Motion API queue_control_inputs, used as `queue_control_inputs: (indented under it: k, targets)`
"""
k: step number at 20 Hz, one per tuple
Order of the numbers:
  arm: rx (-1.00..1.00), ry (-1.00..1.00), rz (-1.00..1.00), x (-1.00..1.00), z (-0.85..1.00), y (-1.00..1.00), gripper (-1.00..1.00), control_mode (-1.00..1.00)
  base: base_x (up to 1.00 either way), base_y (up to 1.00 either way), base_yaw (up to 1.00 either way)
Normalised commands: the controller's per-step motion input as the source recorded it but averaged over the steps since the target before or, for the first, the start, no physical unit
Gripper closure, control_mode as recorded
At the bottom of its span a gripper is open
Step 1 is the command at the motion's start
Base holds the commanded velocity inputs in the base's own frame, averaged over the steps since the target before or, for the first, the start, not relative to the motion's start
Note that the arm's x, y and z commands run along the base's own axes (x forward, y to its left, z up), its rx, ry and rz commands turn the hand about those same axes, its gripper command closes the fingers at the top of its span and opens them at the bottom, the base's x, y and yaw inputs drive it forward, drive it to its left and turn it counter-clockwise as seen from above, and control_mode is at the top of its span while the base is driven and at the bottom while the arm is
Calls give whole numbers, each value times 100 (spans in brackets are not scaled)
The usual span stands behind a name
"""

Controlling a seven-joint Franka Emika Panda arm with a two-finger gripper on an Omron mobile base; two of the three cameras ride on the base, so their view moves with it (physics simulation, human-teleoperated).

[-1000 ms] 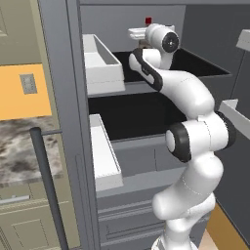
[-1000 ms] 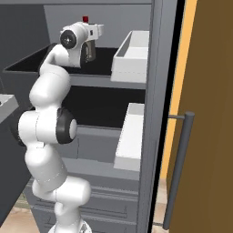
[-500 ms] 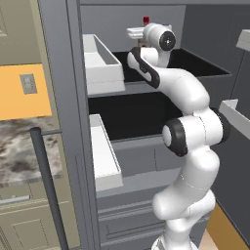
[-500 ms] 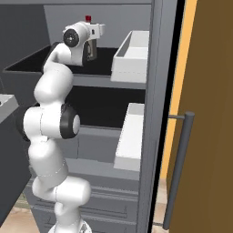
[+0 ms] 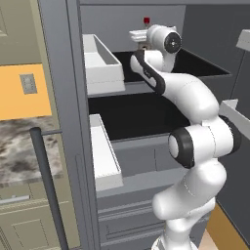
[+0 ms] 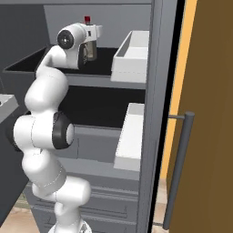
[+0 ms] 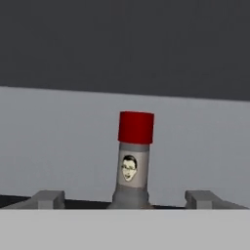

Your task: Place the liquors on the top shelf of the fridge to keep them out of children's reach, and place the orange on lower shelves for easy access.

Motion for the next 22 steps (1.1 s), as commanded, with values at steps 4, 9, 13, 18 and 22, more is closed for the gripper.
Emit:
queue_control_inputs:
  k: [4, 9, 13, 18, 22]
  targets:
    - [-1, 11, -1, -49, 0, -9, -100, -100, 0, 0, 0]
    - [-2, 18, -2, -78, 0, -12, -100, -100, 0, 0, 0]
    - [0, 20, -5, -99, -1, 0, -100, -100, 0, 0, 0]
    - [0, 11, -7, -100, -14, 0, -100, -100, 0, 0, 0]
    - [3, 4, -8, -100, -51, 0, -100, -100, 0, 0, 0]
